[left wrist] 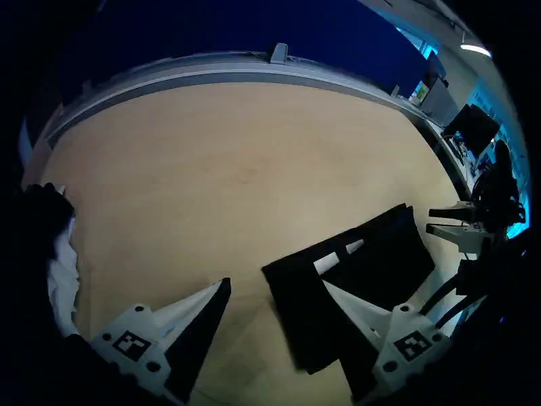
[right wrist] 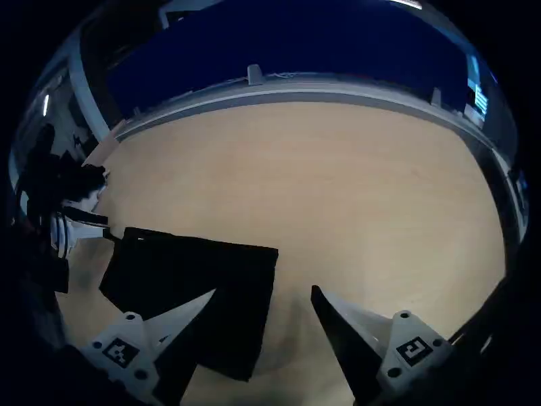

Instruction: Fold towel

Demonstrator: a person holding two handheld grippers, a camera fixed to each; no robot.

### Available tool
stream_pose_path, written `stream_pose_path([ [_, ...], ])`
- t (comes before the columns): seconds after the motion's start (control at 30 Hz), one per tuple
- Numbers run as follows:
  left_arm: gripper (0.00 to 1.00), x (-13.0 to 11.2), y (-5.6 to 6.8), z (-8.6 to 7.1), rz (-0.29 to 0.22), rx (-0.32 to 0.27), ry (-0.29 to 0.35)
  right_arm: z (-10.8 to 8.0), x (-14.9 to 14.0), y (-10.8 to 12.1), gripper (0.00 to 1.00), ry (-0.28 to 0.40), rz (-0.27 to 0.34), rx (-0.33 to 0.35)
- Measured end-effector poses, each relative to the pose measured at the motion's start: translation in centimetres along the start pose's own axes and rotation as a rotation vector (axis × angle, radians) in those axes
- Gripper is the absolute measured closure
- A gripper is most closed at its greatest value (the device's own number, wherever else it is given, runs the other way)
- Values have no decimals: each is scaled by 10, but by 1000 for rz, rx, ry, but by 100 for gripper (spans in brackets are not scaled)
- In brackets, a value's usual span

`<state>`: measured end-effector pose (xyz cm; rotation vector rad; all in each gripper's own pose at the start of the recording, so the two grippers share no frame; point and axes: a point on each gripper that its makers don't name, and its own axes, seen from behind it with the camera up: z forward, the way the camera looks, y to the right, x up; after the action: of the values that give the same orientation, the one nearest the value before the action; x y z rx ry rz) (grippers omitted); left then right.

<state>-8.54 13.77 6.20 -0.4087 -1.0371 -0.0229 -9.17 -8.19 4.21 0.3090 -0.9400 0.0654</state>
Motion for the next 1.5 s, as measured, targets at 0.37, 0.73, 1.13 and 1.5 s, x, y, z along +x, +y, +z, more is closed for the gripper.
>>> stream_pose_path([
  [0.37, 7, 3, -7, -10, -6, 9, 23, -5, -1, -3, 0, 4, -3, 5],
  [0.73, 7, 2, -4, -17, 3, 12, 30, -10, -6, -10, 0, 0, -18, 14],
  [1.13, 7, -22, -2, -34, -11, 31, 44, -23, -27, -18, 0, -20, -62, 42],
  [1.5, 7, -59, 2, -59, -1, 57, 66, -39, -57, -21, 0, -72, -176, 81],
])
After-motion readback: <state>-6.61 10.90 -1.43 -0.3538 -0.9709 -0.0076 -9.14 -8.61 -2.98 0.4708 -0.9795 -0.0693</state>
